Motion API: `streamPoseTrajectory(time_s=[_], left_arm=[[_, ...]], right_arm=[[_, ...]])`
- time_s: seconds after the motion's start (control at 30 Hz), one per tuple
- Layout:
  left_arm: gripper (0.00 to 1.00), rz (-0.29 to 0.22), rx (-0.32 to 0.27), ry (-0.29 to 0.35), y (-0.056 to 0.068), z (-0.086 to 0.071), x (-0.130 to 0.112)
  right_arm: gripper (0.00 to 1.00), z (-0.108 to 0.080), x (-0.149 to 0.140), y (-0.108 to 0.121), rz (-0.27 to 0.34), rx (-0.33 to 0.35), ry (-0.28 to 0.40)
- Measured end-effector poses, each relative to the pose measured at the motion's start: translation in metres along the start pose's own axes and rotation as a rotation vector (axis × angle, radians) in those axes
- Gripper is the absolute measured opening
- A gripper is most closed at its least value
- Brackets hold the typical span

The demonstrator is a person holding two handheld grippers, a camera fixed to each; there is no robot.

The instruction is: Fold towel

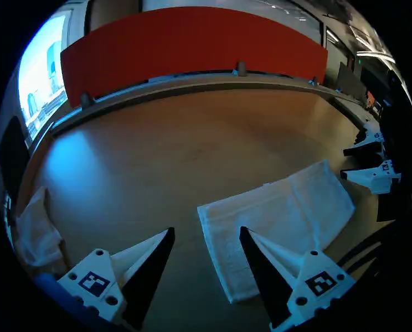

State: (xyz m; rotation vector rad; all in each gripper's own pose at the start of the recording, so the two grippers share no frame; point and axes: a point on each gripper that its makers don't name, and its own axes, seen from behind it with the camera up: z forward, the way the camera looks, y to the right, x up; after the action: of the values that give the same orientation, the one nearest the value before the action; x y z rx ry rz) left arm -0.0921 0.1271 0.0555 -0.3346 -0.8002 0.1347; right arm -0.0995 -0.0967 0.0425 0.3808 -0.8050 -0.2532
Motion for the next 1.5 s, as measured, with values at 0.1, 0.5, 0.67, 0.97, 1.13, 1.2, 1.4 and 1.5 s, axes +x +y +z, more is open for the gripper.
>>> streamPoseTrajectory(time_s=[0.1,0.5,0.67,0.97,1.13,1.2,1.4,1.5], left_arm=[[0.86,-0.005,-0.002,0.004,0.001,-0.004,0.0],[0.86,-0.025,0.006,0.011,0.008,-0.033,-0.017],[0.86,-0.045,0.018,0.01,0.009,-0.05,-0.031],[0.86,-0.068,0.05,0.016,0.006,-0.068,-0.045],[0.86,-0.096,0.071,0.023,0.002,-0.08,-0.051],[0.86,-0.106,0.08,0.025,-0.001,-0.085,-0.053],[0.86,-0.129,0.11,0.029,-0.009,-0.101,-0.063],[0.86,-0.137,0.118,0.03,-0.011,-0.107,-0.066]], right_arm=[[1.0,-0.004,-0.002,-0.002,-0.005,0.001,0.001],[1.0,-0.03,-0.015,-0.014,-0.019,0.005,0.009],[1.0,-0.044,-0.025,-0.017,-0.014,0.003,0.01],[1.0,-0.053,-0.035,-0.021,-0.011,0.015,0.011],[1.0,-0.052,-0.038,-0.026,-0.037,0.041,0.007],[1.0,-0.051,-0.039,-0.028,-0.053,0.054,0.004],[1.0,-0.049,-0.042,-0.033,-0.117,0.092,-0.009],[1.0,-0.047,-0.043,-0.034,-0.14,0.103,-0.014]])
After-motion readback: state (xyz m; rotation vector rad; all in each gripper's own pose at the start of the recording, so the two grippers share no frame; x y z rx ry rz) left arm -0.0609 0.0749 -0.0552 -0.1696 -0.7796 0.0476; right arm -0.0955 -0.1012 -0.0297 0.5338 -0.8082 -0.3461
